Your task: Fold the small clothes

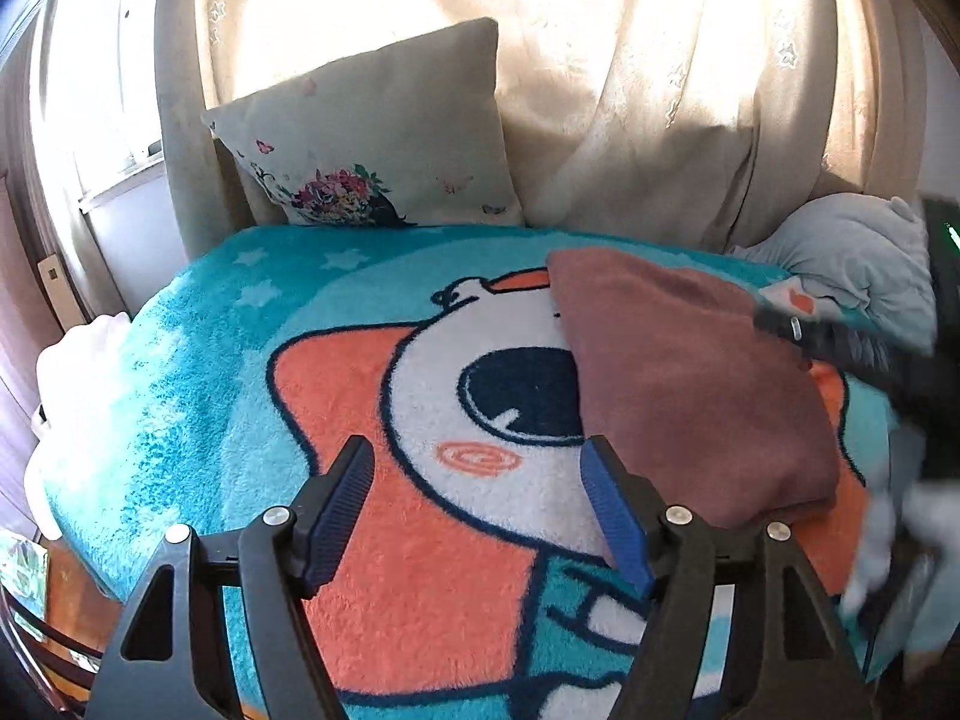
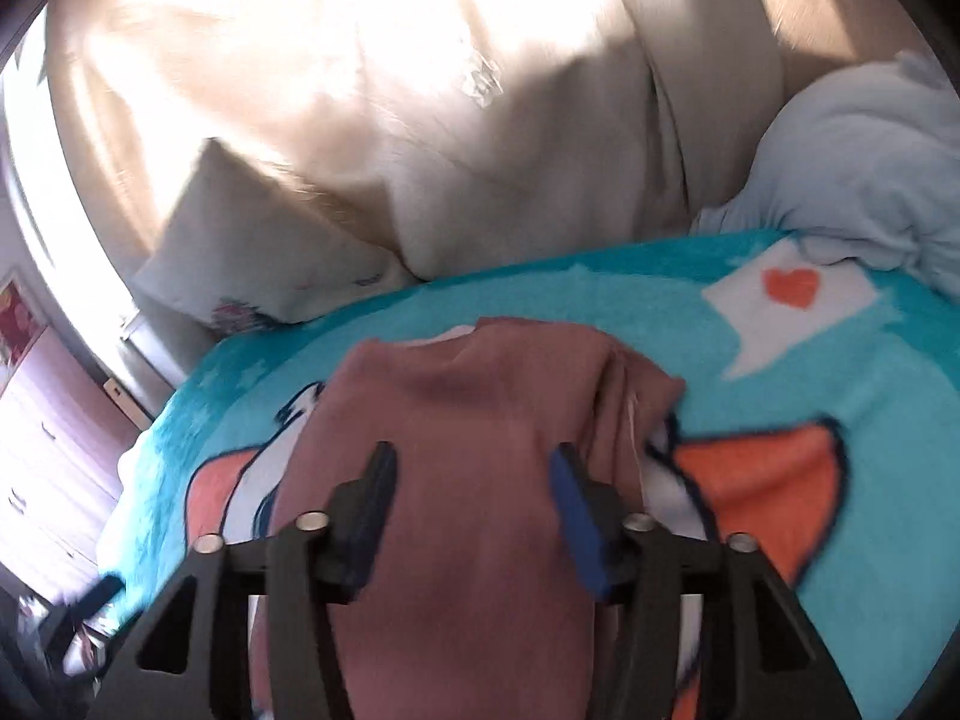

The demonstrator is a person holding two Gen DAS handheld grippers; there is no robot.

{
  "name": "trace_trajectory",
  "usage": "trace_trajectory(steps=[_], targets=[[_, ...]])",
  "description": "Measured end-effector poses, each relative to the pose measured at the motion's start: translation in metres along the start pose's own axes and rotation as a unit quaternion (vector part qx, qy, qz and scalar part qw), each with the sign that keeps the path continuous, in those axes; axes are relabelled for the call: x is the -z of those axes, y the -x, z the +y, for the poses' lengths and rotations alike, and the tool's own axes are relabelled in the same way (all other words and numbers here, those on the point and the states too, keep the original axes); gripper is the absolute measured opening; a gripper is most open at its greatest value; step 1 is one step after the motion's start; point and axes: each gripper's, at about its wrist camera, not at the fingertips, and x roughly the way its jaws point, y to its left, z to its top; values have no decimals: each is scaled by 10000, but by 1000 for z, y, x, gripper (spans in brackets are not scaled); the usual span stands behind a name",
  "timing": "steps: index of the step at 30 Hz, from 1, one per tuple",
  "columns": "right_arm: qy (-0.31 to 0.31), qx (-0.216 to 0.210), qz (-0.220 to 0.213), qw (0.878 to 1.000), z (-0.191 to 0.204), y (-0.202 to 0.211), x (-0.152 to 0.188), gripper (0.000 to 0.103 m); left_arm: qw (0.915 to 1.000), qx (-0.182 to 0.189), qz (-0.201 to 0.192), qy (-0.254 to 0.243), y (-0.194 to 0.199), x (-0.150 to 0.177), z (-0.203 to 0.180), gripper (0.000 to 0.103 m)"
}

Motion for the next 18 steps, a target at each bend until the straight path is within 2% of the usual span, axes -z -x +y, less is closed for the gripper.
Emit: trace_trajectory(steps=[3,6,8,11,13,14,16,18], targets=[[280,260,199,9991,6,14,32,62,10000,58,-12,35,6,6,-2,71],[280,668,514,9960,-5,23,66,63,9999,-72,-129,36,16,13,-1,75],[62,792,329,9963,-13,37,80,63,9990,-232,-368,66,26,17,0,83],[-353,710,-1,9969,-22,66,92,63,9951,-493,-854,113,47,21,-2,96],[-331,705,-118,9969,-19,79,93,64,9905,-681,-1186,121,63,22,-6,103],[-241,731,-207,9968,-15,88,93,66,9884,-753,-1314,109,70,23,-8,103],[-60,820,-397,9958,-5,100,92,78,9834,-896,-1575,58,84,26,-13,103],[80,853,-621,9944,4,115,95,85,9806,-934,-1724,21,94,30,-17,103]])
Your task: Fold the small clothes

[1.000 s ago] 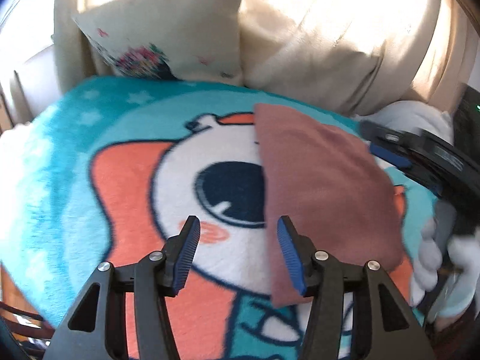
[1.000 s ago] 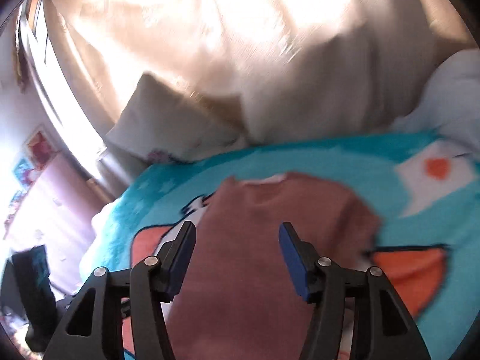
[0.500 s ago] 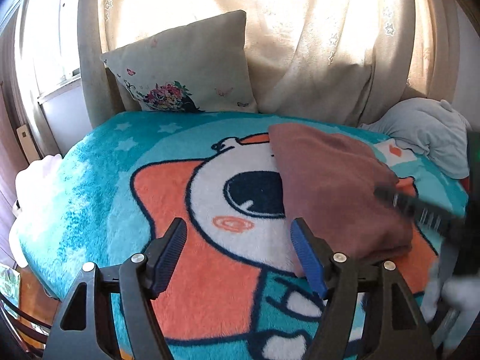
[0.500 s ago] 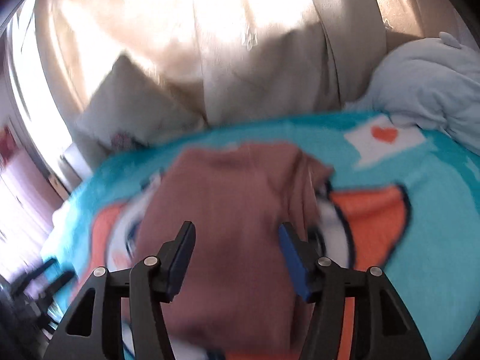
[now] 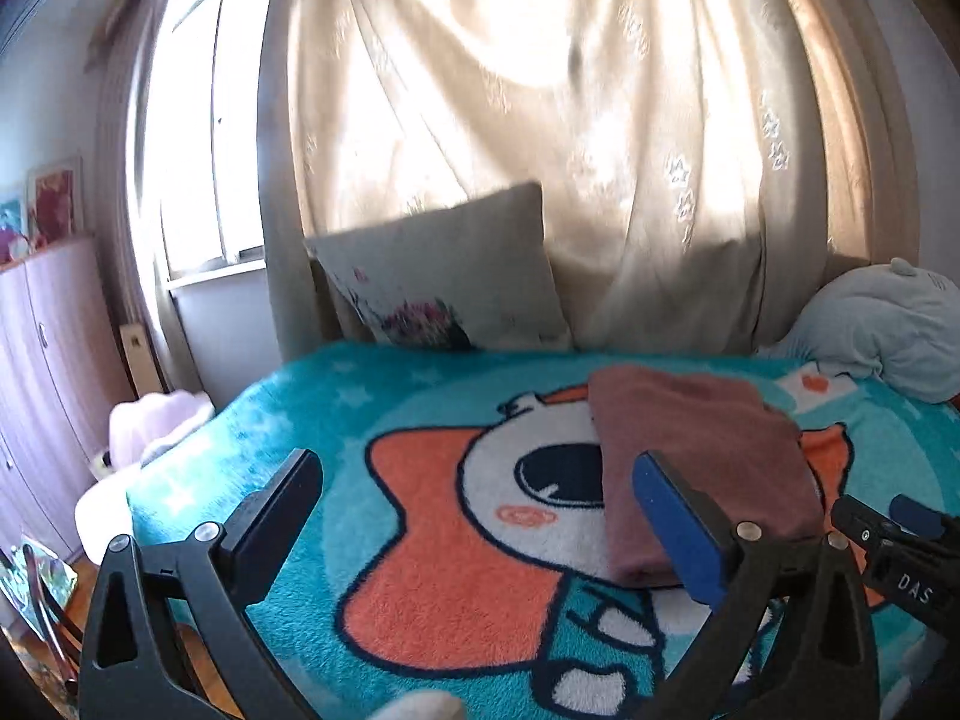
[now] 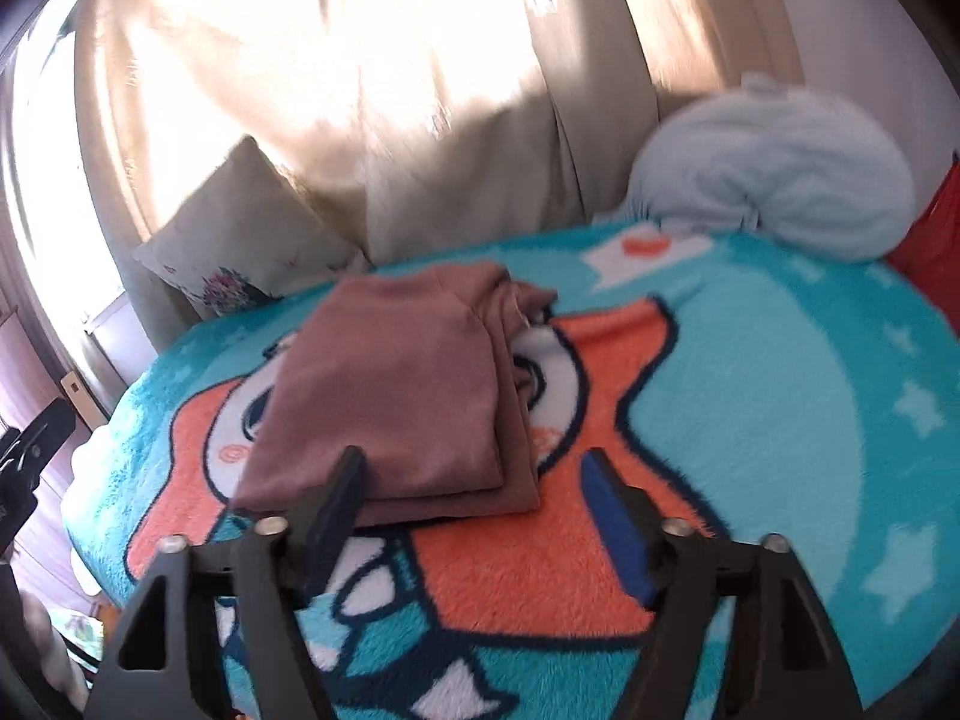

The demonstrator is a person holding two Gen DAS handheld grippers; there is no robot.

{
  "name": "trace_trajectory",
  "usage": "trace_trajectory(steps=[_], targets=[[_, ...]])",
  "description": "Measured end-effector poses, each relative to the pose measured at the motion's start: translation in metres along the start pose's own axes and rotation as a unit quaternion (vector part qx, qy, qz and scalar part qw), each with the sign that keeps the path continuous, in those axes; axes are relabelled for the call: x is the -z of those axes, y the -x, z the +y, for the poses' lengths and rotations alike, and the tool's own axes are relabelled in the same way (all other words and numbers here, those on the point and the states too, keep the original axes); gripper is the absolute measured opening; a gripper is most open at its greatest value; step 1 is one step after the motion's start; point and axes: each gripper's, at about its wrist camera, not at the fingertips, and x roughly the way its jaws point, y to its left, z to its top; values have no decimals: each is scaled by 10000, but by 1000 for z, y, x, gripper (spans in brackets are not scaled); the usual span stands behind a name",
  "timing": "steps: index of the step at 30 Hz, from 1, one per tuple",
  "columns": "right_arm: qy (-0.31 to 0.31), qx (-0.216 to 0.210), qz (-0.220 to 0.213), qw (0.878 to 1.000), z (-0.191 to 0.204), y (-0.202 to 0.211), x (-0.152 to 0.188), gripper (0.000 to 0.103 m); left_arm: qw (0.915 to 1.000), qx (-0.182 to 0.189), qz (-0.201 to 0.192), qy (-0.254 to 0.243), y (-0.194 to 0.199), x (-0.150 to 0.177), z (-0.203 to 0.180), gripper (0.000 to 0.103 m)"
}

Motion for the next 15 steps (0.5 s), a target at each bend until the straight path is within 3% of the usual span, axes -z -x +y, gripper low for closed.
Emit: trace_trajectory(steps=[3,7,15], targets=[[220,64,-119,9997,12,13,5,94,9998,206,-25,-61,8,3,-5,103],[468,183,166,9986,20,4,16,94,9953,673,676,-175,-6,11,-14,103],[291,354,566,9973,8,-12,25,94,9864,913,1364,13,-31,26,-16,103]])
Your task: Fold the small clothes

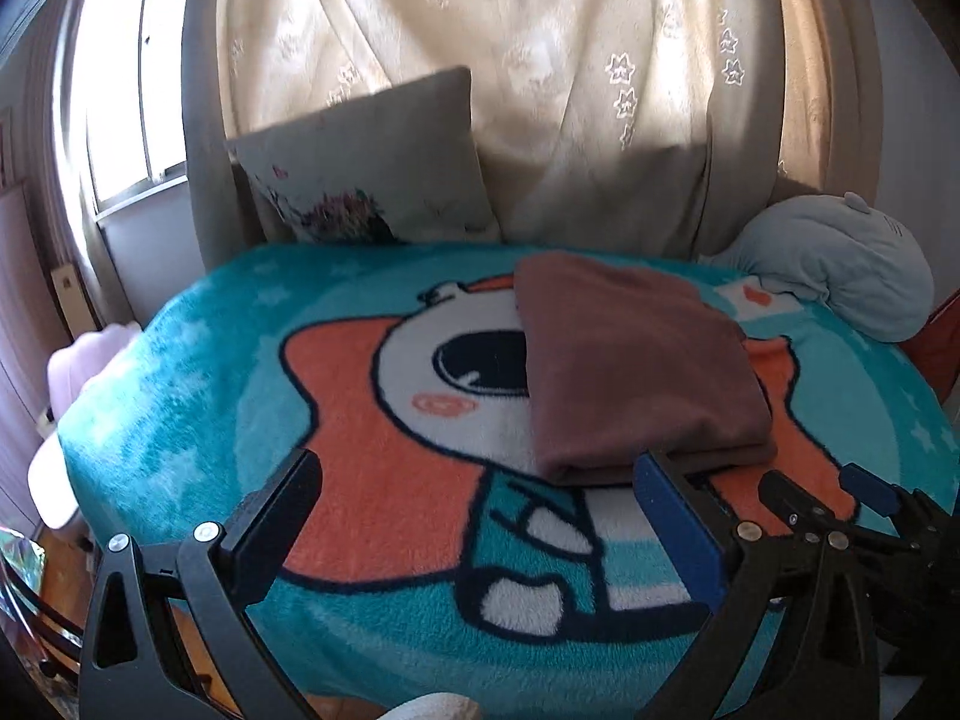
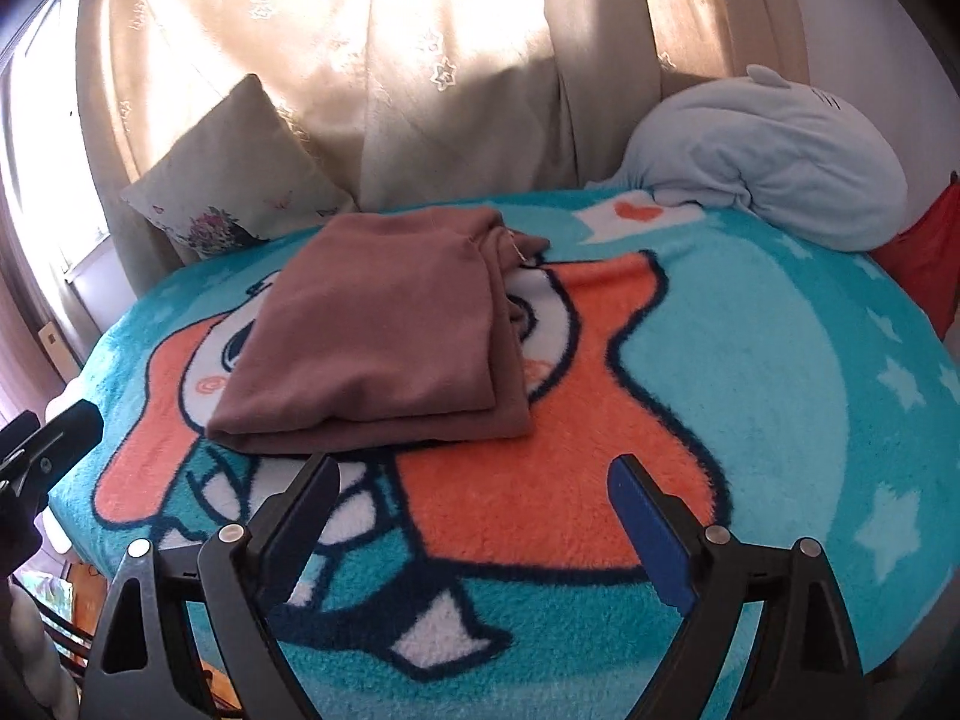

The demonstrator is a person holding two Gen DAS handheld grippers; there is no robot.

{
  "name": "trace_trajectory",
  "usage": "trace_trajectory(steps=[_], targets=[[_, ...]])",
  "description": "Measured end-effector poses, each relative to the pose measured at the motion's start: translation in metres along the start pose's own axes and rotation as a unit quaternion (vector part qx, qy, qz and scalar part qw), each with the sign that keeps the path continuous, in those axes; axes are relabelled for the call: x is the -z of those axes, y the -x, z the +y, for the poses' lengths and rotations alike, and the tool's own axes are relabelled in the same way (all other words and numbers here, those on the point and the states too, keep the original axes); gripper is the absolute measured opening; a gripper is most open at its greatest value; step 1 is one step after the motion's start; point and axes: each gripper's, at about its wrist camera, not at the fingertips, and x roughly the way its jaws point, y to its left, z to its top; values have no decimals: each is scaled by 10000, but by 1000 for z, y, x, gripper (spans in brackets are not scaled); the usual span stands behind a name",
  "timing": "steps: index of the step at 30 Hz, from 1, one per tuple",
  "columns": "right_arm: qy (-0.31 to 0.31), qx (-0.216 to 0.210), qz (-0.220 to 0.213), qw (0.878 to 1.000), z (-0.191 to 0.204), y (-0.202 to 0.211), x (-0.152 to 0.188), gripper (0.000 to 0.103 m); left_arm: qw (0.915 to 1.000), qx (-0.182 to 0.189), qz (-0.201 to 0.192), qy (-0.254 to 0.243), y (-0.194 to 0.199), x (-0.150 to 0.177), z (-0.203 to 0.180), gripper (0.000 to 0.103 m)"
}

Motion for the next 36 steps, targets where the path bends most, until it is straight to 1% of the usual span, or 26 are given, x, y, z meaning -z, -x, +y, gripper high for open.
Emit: trace_trajectory(steps=[9,16,23,36], targets=[[163,88,142,9997,9,-11,0,94,9996,84,282,34,-17,2,3,103],[258,192,235,9992,15,-18,-1,94,9984,199,503,166,-29,2,10,103],[419,315,249,9983,23,-21,-3,94,9977,224,608,202,-36,3,14,103],[501,370,239,9978,33,-23,-4,94,9969,241,700,270,-47,5,20,103]])
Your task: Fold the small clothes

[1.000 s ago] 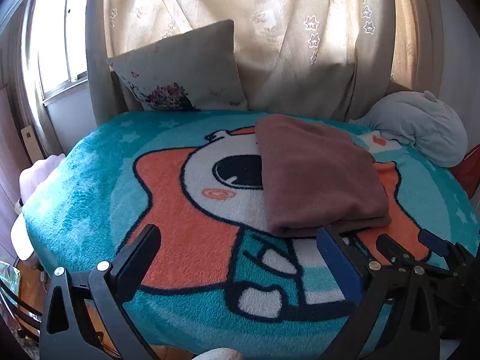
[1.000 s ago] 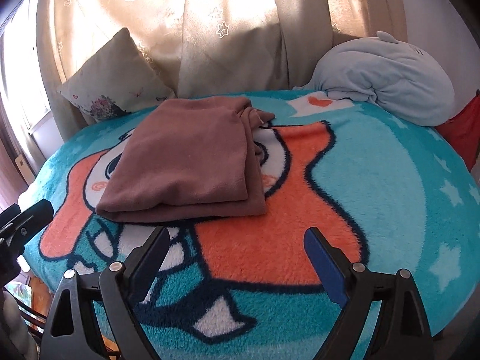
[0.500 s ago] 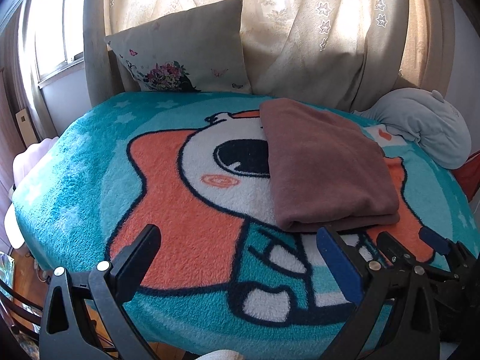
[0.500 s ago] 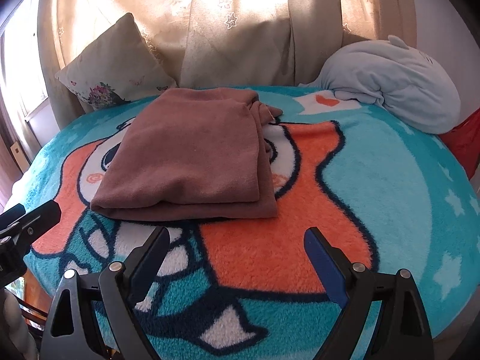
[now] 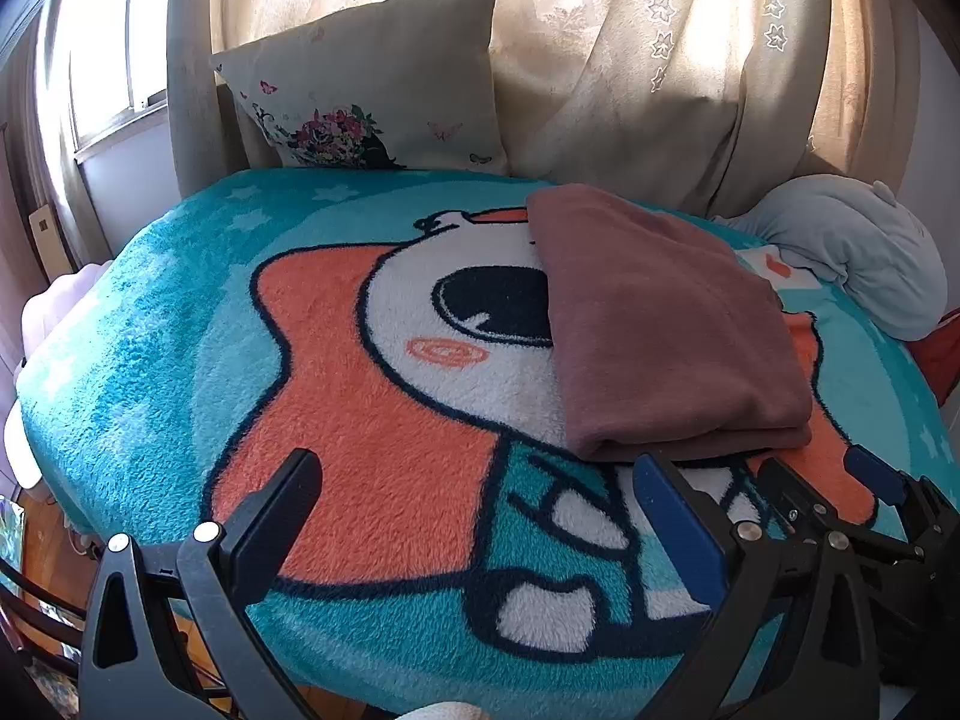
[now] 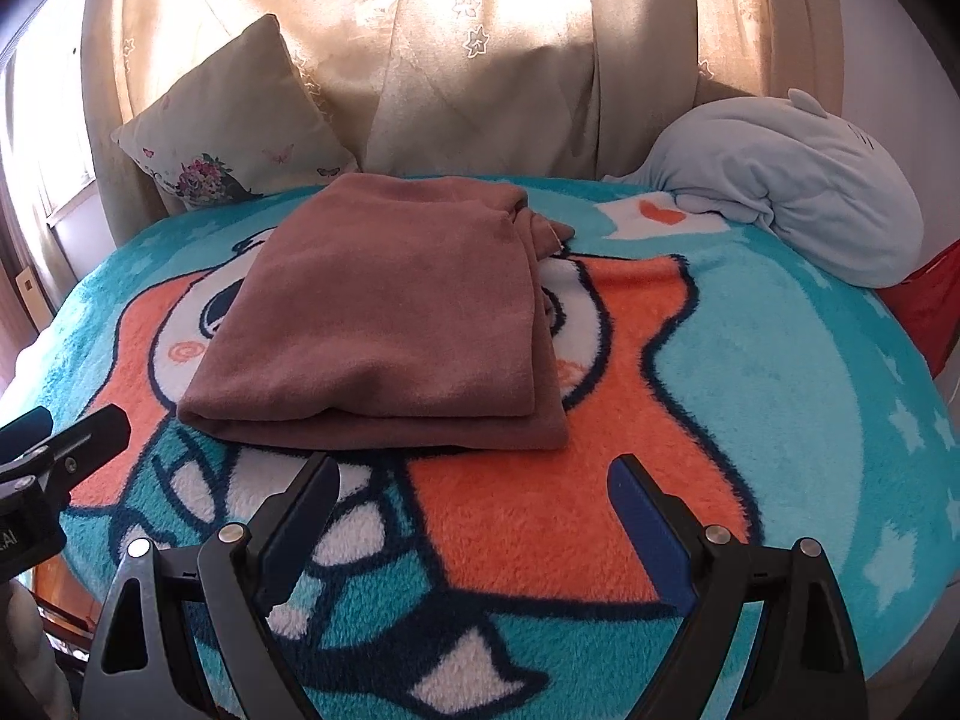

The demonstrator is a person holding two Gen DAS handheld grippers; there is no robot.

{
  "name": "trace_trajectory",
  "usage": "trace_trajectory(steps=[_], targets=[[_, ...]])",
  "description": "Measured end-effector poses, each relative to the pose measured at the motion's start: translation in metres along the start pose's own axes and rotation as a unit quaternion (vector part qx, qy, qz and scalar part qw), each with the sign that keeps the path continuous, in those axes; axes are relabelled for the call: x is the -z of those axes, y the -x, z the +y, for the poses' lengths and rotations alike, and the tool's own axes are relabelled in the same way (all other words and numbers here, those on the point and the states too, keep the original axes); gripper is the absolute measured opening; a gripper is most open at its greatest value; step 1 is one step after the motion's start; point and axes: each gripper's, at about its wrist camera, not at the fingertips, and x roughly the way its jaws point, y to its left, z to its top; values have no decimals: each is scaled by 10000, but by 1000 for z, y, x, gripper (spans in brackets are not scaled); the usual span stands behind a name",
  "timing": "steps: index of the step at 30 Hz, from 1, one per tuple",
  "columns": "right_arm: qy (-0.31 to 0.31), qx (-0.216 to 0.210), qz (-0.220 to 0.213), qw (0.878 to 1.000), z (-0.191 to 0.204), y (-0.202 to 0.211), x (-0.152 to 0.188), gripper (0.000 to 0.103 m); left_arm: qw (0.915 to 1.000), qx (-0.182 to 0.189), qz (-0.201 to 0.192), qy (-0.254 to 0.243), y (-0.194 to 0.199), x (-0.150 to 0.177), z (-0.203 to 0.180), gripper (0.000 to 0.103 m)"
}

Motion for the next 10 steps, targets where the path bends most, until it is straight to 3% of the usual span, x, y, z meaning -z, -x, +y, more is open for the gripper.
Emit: trace_trajectory(steps=[10], targets=[[171,-23,59,9998,15,-5,-2,94,9999,15,94,84,-6,1,4,103]])
